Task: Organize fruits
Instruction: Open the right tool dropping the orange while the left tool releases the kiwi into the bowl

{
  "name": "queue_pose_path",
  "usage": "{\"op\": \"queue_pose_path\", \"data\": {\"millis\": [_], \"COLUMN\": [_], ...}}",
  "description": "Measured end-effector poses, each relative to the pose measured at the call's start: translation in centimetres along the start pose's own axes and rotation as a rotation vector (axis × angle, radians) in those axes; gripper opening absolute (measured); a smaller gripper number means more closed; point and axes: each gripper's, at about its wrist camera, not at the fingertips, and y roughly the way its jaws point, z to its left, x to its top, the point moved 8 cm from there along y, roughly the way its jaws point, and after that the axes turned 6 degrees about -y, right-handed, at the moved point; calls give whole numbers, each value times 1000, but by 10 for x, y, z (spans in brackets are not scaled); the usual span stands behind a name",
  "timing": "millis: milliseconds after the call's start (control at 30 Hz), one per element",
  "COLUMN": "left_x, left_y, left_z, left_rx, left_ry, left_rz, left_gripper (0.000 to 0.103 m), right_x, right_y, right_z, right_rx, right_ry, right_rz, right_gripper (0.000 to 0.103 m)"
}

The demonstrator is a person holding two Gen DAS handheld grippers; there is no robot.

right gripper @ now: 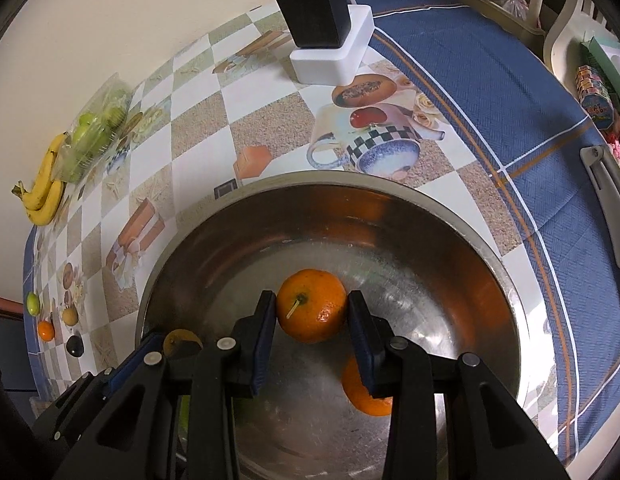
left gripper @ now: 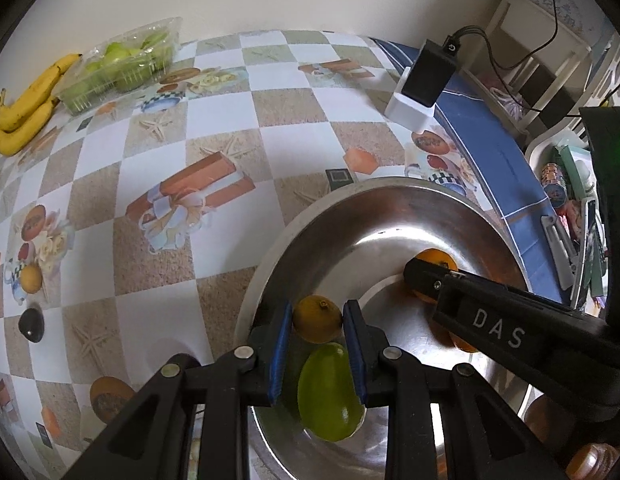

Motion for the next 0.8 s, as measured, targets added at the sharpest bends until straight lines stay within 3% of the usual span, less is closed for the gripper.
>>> {"op": "queue_pose_path", "data": {"millis": [633, 700, 767, 800], "left_x": [3, 6, 8, 9], "left_y": [-10, -15, -21, -24], "left_z": [1, 1, 1, 0], "left_rx": [-19, -23, -30, -36], "left_ry": [-24, -25, -31, -33], "left_rz": [5, -7, -19, -25], "left_gripper": [35, 38, 50, 51], "right_x": [5, 7, 9, 10], "right_y": [-13, -19, -25, -29], "right_z": [3, 5, 8, 9], "right_rx": [-1, 6, 14, 16], "right_ry": [-5, -9, -11, -13], "right_rz": [-34, -54, -70, -78], "right_gripper": [40, 40, 40, 40]}}
